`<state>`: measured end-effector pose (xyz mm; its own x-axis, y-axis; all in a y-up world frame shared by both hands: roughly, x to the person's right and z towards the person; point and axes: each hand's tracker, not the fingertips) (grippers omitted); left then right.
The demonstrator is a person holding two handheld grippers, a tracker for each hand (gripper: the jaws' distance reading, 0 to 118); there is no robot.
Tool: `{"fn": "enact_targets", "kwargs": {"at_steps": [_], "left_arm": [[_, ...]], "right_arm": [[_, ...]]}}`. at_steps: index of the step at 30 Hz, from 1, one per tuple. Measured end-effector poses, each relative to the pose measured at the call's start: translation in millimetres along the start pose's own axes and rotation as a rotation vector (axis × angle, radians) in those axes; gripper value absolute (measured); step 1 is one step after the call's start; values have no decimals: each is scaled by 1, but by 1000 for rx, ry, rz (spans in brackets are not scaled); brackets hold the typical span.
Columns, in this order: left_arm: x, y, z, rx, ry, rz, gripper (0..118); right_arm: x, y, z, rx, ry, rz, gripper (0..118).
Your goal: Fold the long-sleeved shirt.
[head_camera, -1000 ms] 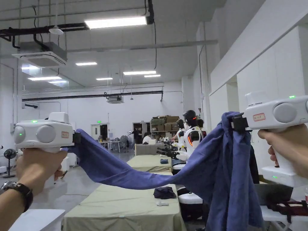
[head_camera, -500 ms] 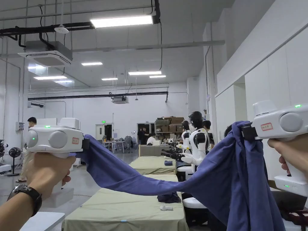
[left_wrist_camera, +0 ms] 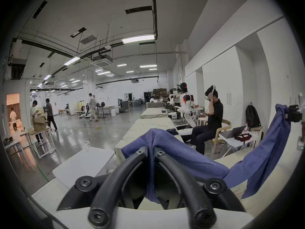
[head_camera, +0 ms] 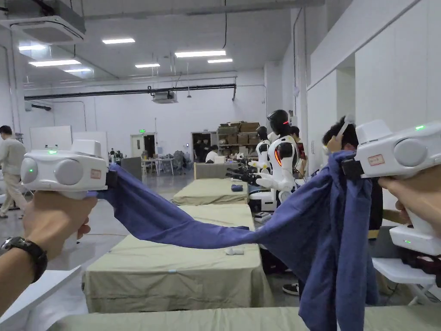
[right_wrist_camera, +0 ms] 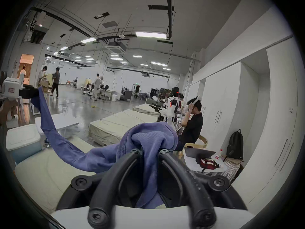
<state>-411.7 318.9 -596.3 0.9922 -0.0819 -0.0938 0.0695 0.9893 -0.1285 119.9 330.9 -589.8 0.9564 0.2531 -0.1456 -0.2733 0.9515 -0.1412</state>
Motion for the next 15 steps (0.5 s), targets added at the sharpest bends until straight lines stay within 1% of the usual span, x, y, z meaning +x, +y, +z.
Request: {"fn": "enact_targets", "kwargs": {"at_steps": [4,8,15], "left_arm": [[6,-27,-33,-48,-10,-6,5],[15,-65,-57,-100,-26,3,5],[35,-157,-82,-241,-73,35,5]], "right_arm": [[-4,-31,-36,-47,21,-9,17],[-16,-71,-65,-113,48,19,17],[-44,-173,-105,-281,122,-10,17]]}}
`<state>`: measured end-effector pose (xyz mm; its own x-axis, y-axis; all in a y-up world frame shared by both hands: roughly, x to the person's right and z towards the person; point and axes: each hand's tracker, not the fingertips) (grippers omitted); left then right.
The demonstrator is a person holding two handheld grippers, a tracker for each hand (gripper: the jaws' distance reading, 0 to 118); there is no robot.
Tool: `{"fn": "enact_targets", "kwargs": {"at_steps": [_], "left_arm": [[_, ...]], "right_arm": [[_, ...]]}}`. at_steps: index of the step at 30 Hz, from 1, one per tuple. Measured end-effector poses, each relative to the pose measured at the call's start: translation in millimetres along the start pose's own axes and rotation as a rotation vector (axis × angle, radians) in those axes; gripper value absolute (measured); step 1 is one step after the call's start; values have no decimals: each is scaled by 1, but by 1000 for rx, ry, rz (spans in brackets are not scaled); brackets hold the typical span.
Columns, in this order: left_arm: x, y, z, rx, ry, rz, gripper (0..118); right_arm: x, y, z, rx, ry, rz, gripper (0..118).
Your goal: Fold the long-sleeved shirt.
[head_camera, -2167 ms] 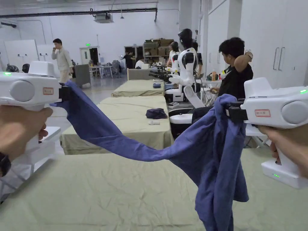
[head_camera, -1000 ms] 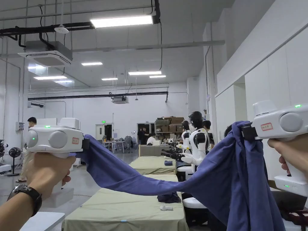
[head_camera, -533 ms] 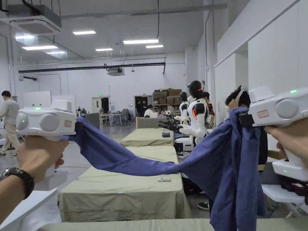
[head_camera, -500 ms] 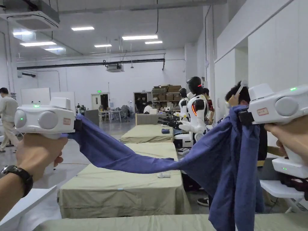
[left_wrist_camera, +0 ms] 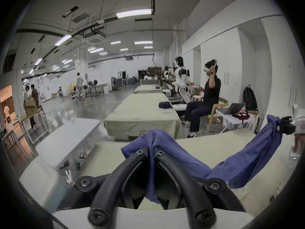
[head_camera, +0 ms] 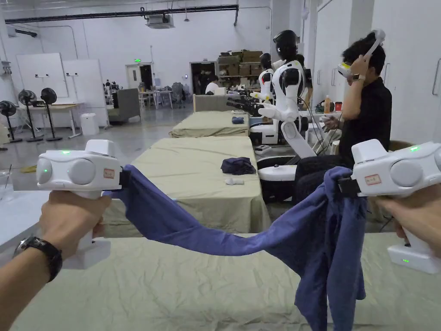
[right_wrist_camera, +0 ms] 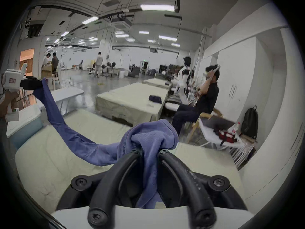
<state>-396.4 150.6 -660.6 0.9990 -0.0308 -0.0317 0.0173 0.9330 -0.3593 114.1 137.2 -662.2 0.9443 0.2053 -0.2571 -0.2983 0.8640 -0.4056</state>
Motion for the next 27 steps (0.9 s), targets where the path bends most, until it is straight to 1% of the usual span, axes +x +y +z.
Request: {"fn": "enact_targets", "kwargs": {"at_steps": [6,10,15,18,19,20,22,23,25,27], "left_arm": [[-2,-53,2,-75,-12,3,5],[-11,-81,24,-96,-23,14,5],[-29,-132,62,-144,-15,54,5],[-41,-169,86,-179,-8,74,5],[-45,-181,95,-193,-7,78,5],[-48,-191,103,-214,-5,76,5],[-57,-217,122,-239,7,88,5],[-62,-229,131,-245,15,101,5],[-71,-255,146,-283,19,111,5],[-79,-280,160,-326,40,108,5]], "right_arm": [[-14,-57,-3,-57,27,-17,17],[-23,-89,21,-71,54,-49,17],[-51,-147,65,-91,91,-78,17],[-72,-185,96,-107,116,-80,17],[-73,-200,97,-117,131,-78,17],[-79,-213,106,-123,140,-71,17],[-98,-239,128,-139,154,-26,17],[-106,-254,137,-147,160,-28,17],[-119,-279,153,-176,202,-40,17],[-137,-301,171,-195,212,-23,17]]}}
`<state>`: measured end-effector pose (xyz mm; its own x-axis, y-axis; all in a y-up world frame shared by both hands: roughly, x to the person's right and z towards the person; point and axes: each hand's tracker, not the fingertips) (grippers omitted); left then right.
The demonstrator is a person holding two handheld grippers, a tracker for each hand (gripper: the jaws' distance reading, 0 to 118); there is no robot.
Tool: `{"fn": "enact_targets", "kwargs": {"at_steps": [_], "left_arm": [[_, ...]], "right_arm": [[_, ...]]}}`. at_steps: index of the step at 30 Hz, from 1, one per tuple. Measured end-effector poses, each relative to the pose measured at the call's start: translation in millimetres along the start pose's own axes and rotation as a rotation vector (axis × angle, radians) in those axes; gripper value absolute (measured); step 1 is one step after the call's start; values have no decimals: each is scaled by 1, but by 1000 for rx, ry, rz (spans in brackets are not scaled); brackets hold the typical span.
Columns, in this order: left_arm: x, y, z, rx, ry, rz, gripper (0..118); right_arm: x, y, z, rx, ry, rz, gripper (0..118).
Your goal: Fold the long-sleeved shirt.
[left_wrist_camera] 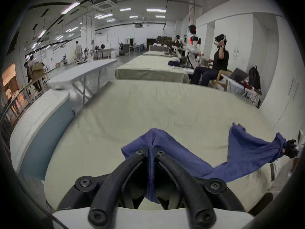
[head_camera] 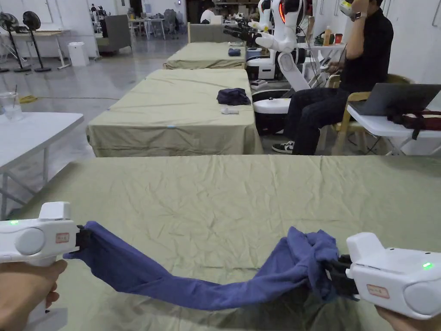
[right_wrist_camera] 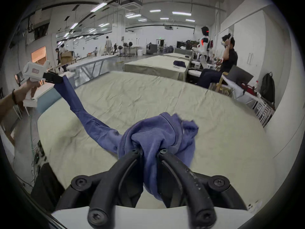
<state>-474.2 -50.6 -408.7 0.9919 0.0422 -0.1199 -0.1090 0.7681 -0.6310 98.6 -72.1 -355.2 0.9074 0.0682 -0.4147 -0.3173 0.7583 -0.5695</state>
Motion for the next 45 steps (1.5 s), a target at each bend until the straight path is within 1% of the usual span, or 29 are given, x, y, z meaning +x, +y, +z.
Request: {"fn": "enact_targets", "kwargs": {"at_steps": [1,4,7,9,11,14,17,19,20,21,22,23,24,25,26,29,31,33,35,38,39,41,42,43,44,45], "left_arm": [[-6,-13,3,-18,5,1,5],[-21,-46,11,-50,17,37,5],[-34,-72,17,-74,36,46,5],[-43,-86,18,-93,51,61,5],[-47,-99,14,-120,66,70,5],[-47,-114,10,-147,70,77,5],[-47,-123,7,-160,66,98,5],[-44,-129,4,-170,67,95,8],[-44,-130,2,-177,67,95,15],[-43,-131,1,-183,65,97,26],[-41,-135,2,-182,65,103,47],[-41,-136,2,-178,59,119,60],[-41,-137,3,-177,45,148,65],[-41,-137,4,-176,32,174,66],[-38,-138,8,-160,27,194,66],[-28,-135,22,-111,37,184,66],[-17,-131,34,-81,28,149,66],[-1,-128,49,-46,14,114,66],[17,-128,62,-2,7,91,66],[51,-132,83,31,-42,33,65],[65,-134,91,41,-59,13,64],[89,-141,106,56,-116,4,52],[94,-146,105,60,-144,-4,43],[102,-150,108,56,-171,-17,27],[113,-154,112,45,-205,-38,18],[122,-159,114,47,-208,-56,11]], "right_arm": [[-8,-12,4,-2,2,-1,17],[-28,-43,10,-37,48,-30,17],[-48,-69,14,-68,60,-13,17],[-59,-85,13,-92,76,-33,17],[-64,-97,6,-119,85,-51,17],[-70,-108,-3,-144,58,-53,17],[-70,-112,-8,-154,55,-72,17],[-71,-112,-10,-164,54,-78,17],[-71,-113,-8,-163,49,-79,17],[-72,-111,-9,-176,54,-76,18],[-72,-111,-10,-182,57,-70,19],[-74,-111,-10,-183,48,-64,24],[-76,-113,-8,-181,35,-56,35],[-77,-113,-8,-181,26,-49,45],[-78,-112,-7,-182,24,-49,51],[-78,-108,0,-173,39,-54,55],[-81,-101,9,-151,32,-32,56],[-82,-91,21,-102,1,-4,56],[-84,-80,35,-45,-20,-1,56],[-89,-63,56,37,-47,10,56],[-91,-58,63,54,-59,16,56],[-95,-51,74,89,-92,34,55],[-96,-50,78,101,-101,36,52],[-97,-49,83,107,-103,30,45],[-96,-49,84,114,-98,22,27],[-95,-50,87,128,-92,8,12]]}}
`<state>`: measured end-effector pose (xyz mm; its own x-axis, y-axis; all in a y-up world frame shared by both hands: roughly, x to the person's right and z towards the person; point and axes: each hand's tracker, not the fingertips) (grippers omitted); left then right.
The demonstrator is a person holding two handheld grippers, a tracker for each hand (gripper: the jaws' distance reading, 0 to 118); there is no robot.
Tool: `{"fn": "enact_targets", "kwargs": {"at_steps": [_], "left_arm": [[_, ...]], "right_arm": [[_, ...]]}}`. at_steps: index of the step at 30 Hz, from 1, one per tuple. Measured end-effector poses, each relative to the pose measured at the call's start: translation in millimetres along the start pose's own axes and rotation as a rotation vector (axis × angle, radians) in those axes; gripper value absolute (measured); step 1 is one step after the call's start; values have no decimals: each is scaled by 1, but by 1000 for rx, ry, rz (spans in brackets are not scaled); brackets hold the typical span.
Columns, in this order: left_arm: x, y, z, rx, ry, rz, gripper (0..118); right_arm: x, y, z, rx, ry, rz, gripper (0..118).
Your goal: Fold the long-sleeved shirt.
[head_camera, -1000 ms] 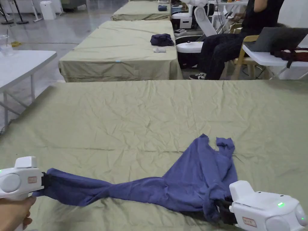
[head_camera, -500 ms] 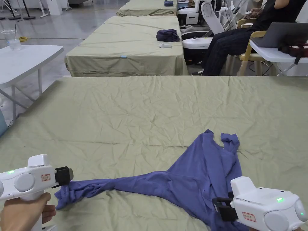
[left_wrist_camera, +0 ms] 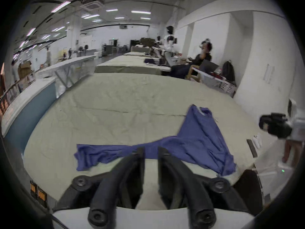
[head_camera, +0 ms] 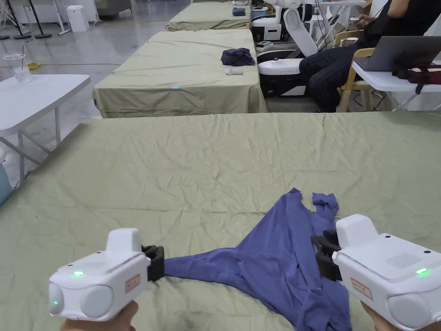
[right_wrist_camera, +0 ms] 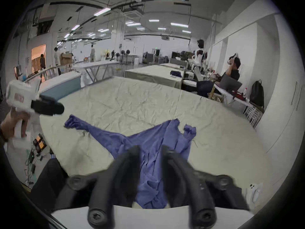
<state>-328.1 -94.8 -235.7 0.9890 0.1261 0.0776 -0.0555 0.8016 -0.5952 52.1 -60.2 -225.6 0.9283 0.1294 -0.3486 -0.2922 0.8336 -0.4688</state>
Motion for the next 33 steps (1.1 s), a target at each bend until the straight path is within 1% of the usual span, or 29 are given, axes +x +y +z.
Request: {"fn": "enact_targets", "kwargs": {"at_steps": [1,2,3,5,8,9,11,15,16,17,18,19,20,21,24,29,30,33], "left_arm": [[8,-5,-1,-5,-6,-30,4],[13,-8,-1,-5,-5,-48,3],[17,-10,-2,-7,-16,-39,1],[24,-11,-4,-37,-73,-30,0],[34,-10,-14,-71,-79,-70,0],[38,-8,-23,-121,-84,-73,0],[39,-7,-40,-161,-99,-45,0],[45,-3,-81,-252,-112,-8,0],[45,-2,-91,-260,-98,12,3],[49,0,-103,-292,-75,14,10],[49,0,-116,-334,-68,27,26],[48,0,-128,-372,-64,57,52],[47,-2,-137,-386,-72,74,61],[49,-2,-147,-378,-75,96,62],[49,-6,-180,-428,-39,148,61],[51,-16,-230,-477,-29,173,61],[51,-19,-240,-495,-5,178,61],[51,-35,-266,-529,14,165,62]], "right_arm": [[1,-2,3,17,4,-21,5],[2,-4,5,37,10,-44,2],[5,-6,5,29,26,-65,2],[9,-9,4,9,41,-87,2],[12,-14,0,-5,25,-66,1],[13,-16,-1,-6,15,-57,1],[16,-17,-5,-12,15,-59,1],[23,-23,-16,-26,42,-106,1],[24,-24,-20,-30,39,-106,1],[24,-25,-23,-37,37,-104,1],[26,-26,-27,-47,35,-102,1],[27,-28,-32,-54,37,-100,1],[28,-29,-36,-59,39,-100,1],[30,-30,-40,-65,43,-101,1],[34,-34,-52,-86,46,-108,1],[43,-42,-71,-123,45,-126,1],[45,-44,-74,-133,43,-129,1],[49,-51,-81,-159,36,-131,1]]}}
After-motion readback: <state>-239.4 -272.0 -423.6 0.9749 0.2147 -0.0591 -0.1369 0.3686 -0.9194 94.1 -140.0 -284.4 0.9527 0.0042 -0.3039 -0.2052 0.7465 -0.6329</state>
